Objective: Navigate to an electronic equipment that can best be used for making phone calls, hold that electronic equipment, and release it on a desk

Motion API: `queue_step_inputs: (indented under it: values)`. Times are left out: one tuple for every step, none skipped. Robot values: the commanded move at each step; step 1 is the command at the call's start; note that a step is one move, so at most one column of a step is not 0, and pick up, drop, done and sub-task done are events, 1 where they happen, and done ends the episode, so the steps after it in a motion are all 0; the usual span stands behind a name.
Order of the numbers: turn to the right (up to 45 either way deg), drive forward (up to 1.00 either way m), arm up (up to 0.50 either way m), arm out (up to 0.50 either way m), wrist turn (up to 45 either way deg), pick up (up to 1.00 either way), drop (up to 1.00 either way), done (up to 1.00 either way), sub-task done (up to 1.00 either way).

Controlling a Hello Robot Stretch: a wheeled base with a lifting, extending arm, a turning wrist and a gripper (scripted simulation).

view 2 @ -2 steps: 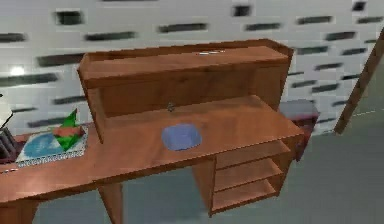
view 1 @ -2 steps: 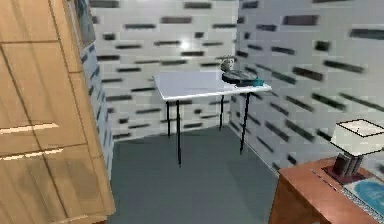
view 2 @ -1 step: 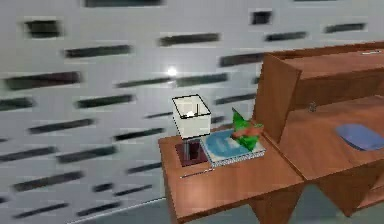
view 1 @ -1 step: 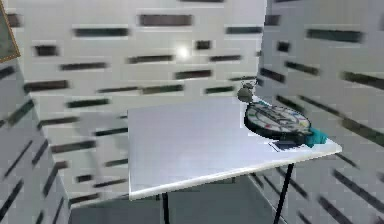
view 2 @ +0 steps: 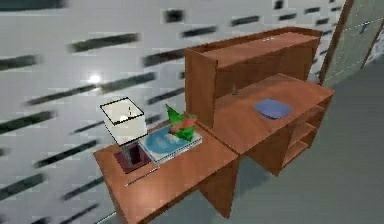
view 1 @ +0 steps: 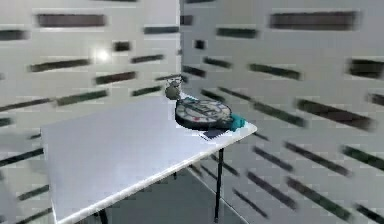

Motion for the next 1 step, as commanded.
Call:
queue_step_inputs:
  values:
    - [3.0, 0.00, 0.00, 0.00, 0.0, 0.00, 0.00, 0.00, 0.00]
